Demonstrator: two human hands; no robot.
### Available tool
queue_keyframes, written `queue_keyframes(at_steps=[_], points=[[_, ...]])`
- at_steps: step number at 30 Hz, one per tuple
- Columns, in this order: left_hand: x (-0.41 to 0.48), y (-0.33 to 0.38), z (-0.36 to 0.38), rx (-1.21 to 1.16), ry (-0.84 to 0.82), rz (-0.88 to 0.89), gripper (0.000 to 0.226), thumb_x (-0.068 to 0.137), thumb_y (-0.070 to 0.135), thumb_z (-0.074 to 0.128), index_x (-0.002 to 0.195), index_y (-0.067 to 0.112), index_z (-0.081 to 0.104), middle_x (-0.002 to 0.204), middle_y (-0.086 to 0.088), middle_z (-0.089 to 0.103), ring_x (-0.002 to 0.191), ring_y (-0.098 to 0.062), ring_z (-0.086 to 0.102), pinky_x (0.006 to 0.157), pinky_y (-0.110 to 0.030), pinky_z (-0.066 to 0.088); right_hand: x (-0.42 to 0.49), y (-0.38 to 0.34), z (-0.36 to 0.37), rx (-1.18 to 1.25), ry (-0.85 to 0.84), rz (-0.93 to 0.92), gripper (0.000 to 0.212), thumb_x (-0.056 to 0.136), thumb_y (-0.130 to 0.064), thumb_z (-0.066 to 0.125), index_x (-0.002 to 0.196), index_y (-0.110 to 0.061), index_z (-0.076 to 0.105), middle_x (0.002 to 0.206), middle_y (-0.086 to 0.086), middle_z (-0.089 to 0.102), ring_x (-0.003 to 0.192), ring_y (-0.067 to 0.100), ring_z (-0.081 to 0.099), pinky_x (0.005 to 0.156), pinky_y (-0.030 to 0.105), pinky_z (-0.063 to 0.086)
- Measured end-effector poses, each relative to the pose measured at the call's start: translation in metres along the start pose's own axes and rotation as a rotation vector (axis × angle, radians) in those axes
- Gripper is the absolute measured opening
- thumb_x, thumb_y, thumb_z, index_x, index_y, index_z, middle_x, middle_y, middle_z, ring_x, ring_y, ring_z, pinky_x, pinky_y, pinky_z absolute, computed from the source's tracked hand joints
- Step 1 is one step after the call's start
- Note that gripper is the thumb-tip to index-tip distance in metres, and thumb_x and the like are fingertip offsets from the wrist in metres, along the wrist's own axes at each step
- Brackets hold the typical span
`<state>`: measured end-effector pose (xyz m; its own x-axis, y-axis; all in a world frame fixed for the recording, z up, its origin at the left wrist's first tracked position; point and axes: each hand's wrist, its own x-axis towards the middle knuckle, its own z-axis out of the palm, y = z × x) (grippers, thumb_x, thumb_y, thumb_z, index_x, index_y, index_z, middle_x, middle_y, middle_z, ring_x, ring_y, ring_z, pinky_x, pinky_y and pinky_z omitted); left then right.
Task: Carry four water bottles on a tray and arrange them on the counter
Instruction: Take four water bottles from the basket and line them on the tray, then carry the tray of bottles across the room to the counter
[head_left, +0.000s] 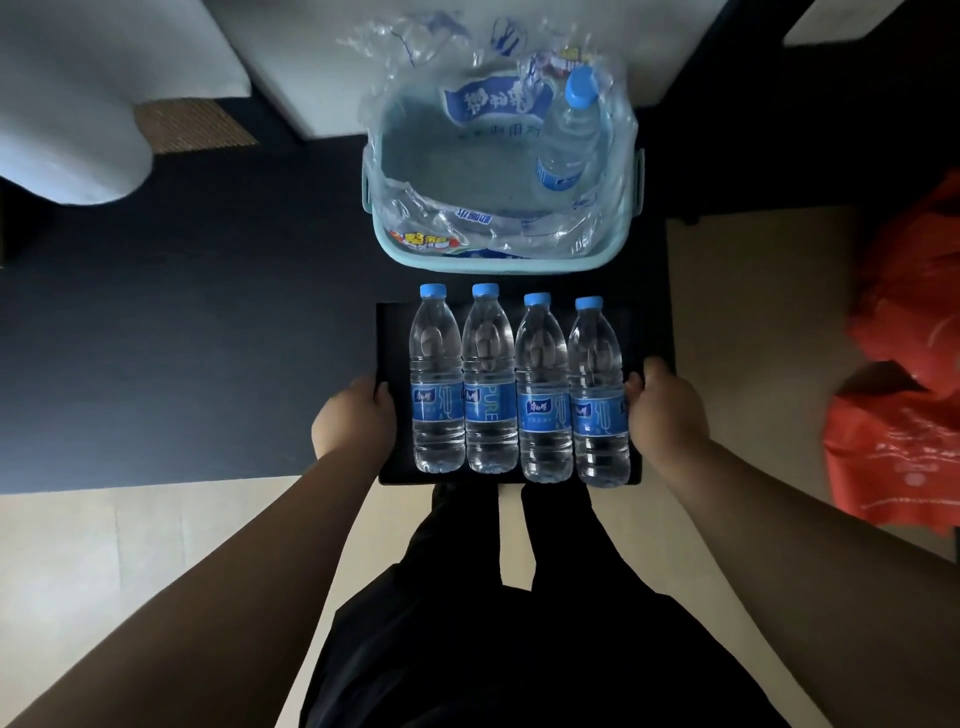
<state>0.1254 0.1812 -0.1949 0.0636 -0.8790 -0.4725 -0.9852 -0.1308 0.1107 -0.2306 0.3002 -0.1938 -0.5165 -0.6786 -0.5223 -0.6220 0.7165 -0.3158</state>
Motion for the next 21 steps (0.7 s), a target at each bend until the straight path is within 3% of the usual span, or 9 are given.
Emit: queue_keyframes(at_steps=[8, 11, 13, 17, 21], points=[[-0.020, 0.019, -0.072, -0.247, 0.183, 0.041, 0.029, 0.099, 0.031, 0.048, 0.075, 0.014, 0.049, 0.057, 0.002, 0.046, 0.052, -0.029, 0.043, 0.052, -0.033, 0.032, -0.019, -0.040, -0.060, 0.206, 0.108, 0.023, 0.023, 0.109, -0.022, 0.043, 0.092, -0.009, 0.050, 0.073, 0.001, 0.054, 0.061, 0.016, 0.050, 0.049, 0.030, 0.028], [-0.027, 0.027, -0.106, -0.328, 0.237, 0.066, 0.030, 0.098, 0.031, 0.049, 0.073, 0.014, 0.049, 0.059, -0.001, 0.051, 0.053, -0.029, 0.049, 0.049, -0.034, 0.036, -0.029, -0.055, -0.091, 0.215, 0.180, -0.062, 0.024, 0.109, -0.028, 0.044, 0.110, -0.006, 0.056, 0.081, 0.003, 0.057, 0.072, 0.022, 0.057, 0.056, 0.031, 0.034], [-0.032, 0.032, -0.128, -0.380, 0.278, 0.073, 0.033, 0.097, 0.031, 0.050, 0.070, 0.013, 0.046, 0.058, -0.003, 0.053, 0.053, -0.028, 0.050, 0.048, -0.035, 0.039, -0.034, -0.067, -0.112, 0.245, 0.227, -0.112, 0.029, 0.108, -0.030, 0.046, 0.120, -0.006, 0.057, 0.082, -0.001, 0.058, 0.070, 0.014, 0.055, 0.056, 0.029, 0.033], [-0.036, 0.035, -0.174, -0.440, 0.349, 0.085, 0.035, 0.096, 0.033, 0.053, 0.067, 0.015, 0.047, 0.058, 0.000, 0.054, 0.054, -0.020, 0.051, 0.050, -0.033, 0.035, -0.042, -0.096, -0.155, 0.308, 0.269, -0.161, 0.026, 0.107, -0.031, 0.050, 0.121, -0.011, 0.059, 0.094, 0.001, 0.065, 0.077, 0.015, 0.059, 0.060, 0.031, 0.040], [-0.034, 0.036, -0.219, -0.458, 0.404, 0.105, 0.033, 0.095, 0.035, 0.054, 0.067, 0.017, 0.053, 0.059, 0.003, 0.057, 0.055, -0.013, 0.052, 0.047, -0.027, 0.033, -0.050, -0.127, -0.189, 0.251, 0.332, -0.192, 0.032, 0.105, -0.039, 0.051, 0.122, -0.013, 0.059, 0.090, -0.005, 0.059, 0.077, 0.015, 0.058, 0.058, 0.030, 0.041]])
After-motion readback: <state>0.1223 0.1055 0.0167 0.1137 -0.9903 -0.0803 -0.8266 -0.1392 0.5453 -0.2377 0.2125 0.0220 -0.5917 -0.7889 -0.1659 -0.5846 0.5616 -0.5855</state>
